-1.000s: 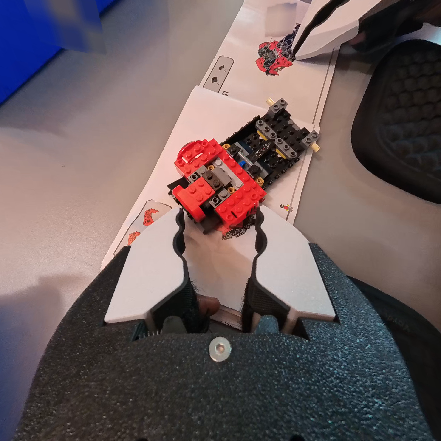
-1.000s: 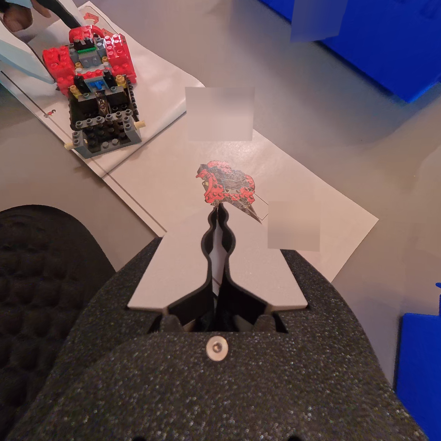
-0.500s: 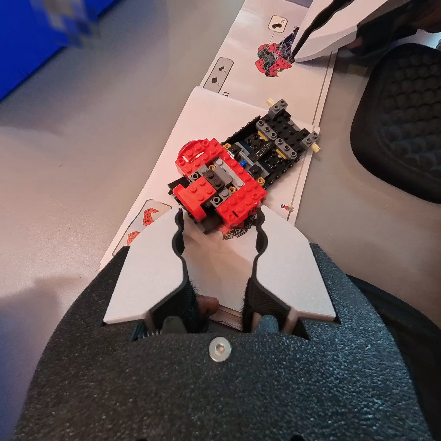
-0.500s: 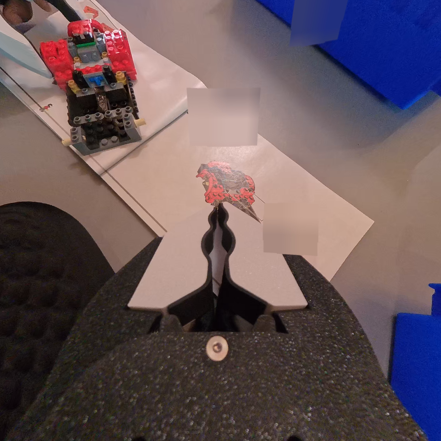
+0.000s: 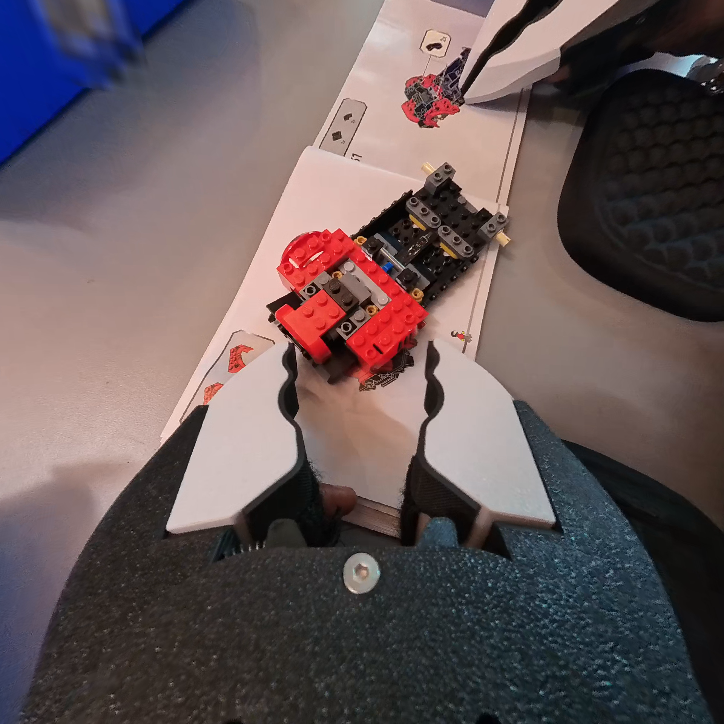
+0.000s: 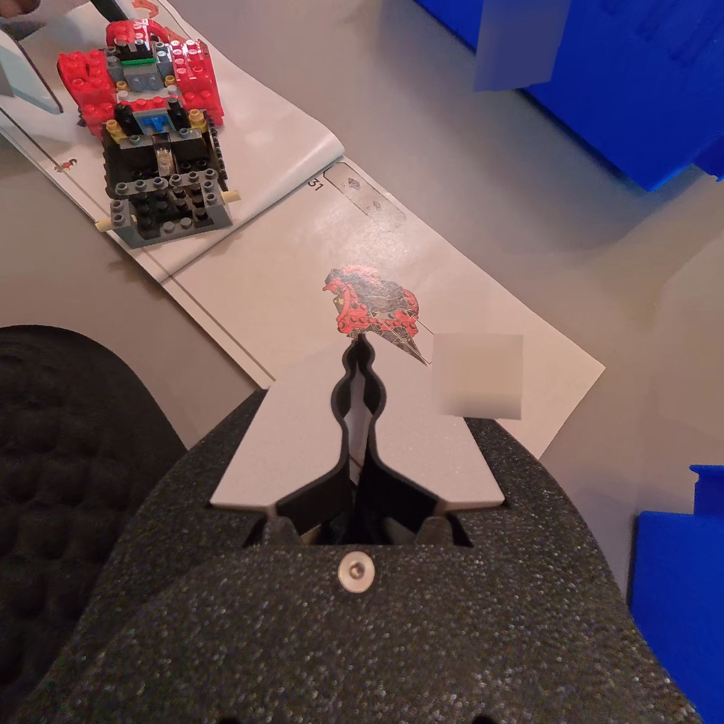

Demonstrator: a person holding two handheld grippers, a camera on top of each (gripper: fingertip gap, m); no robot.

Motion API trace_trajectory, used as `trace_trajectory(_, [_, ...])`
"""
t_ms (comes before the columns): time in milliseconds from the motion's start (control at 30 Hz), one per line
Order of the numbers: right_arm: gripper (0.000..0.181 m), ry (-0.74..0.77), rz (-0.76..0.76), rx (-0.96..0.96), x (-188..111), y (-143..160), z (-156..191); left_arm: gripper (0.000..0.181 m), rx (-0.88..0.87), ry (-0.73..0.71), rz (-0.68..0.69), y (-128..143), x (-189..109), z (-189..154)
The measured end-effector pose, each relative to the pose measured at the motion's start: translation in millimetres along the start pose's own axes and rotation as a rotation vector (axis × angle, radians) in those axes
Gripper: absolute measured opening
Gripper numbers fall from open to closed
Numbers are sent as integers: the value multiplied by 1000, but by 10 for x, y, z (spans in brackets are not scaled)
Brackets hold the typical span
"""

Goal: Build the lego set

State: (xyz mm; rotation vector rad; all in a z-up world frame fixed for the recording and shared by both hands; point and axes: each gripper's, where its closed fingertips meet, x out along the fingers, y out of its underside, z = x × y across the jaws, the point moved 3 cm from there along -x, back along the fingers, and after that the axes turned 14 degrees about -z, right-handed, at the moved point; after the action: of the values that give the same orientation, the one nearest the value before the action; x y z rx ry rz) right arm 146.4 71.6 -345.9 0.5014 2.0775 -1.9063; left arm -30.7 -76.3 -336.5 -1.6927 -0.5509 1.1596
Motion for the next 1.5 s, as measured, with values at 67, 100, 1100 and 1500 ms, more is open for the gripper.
trace_trajectory(67, [0,0,0,-1,0,0,0,63,7,-2,3,2,4,0])
trace_trajectory(100, [0,1,0,-2,0,1,0,63,10,-2,5,3,5,-1])
trace_trajectory(1100, [1,20,-1,-39,-2,-6,9,1,117,-21,-72,-115,-177,-117])
trace_trajectory(1500, [28,-149,-180,-51,115,-540,132,52,143,-140,-246,-375,-410,-74])
